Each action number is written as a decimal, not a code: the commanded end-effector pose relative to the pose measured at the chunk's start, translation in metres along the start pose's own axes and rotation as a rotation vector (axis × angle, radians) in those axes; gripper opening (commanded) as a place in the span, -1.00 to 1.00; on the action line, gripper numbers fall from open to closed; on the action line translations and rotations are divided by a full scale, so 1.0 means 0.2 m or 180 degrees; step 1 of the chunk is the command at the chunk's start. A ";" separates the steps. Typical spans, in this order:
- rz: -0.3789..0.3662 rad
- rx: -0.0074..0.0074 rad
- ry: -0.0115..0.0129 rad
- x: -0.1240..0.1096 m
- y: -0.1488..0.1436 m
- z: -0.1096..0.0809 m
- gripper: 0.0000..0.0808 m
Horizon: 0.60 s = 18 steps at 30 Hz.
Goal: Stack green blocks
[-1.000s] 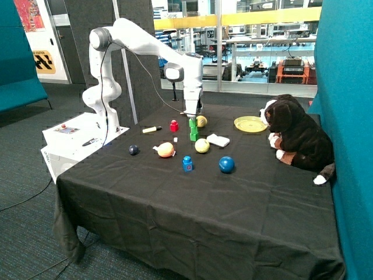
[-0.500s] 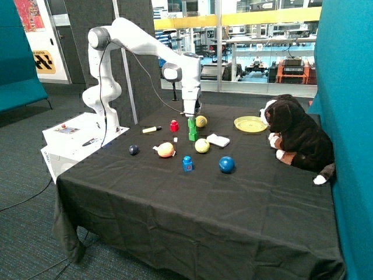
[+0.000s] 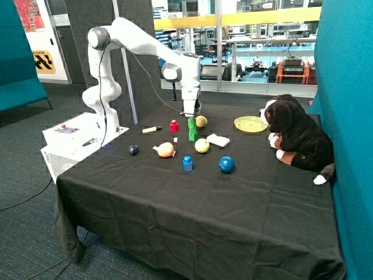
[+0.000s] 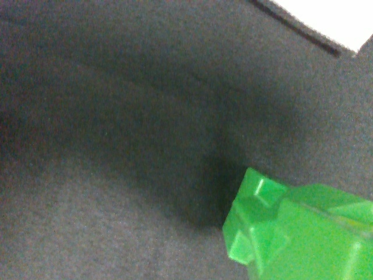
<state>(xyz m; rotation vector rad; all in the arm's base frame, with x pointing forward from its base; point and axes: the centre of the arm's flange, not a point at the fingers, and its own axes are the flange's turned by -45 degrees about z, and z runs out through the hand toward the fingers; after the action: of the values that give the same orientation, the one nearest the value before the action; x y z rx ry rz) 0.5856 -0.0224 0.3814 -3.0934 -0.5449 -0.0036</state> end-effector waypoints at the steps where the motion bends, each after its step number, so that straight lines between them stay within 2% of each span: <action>1: -0.0028 -0.00006 -0.00074 0.01 -0.01 0.00 1.00; 11: -0.0042 -0.00006 -0.00074 0.02 -0.02 0.00 1.00; 18: -0.0019 -0.00006 -0.00074 0.01 -0.01 -0.03 1.00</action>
<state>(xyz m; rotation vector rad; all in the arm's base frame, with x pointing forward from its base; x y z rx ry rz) 0.5857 -0.0193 0.3818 -3.0921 -0.5586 -0.0056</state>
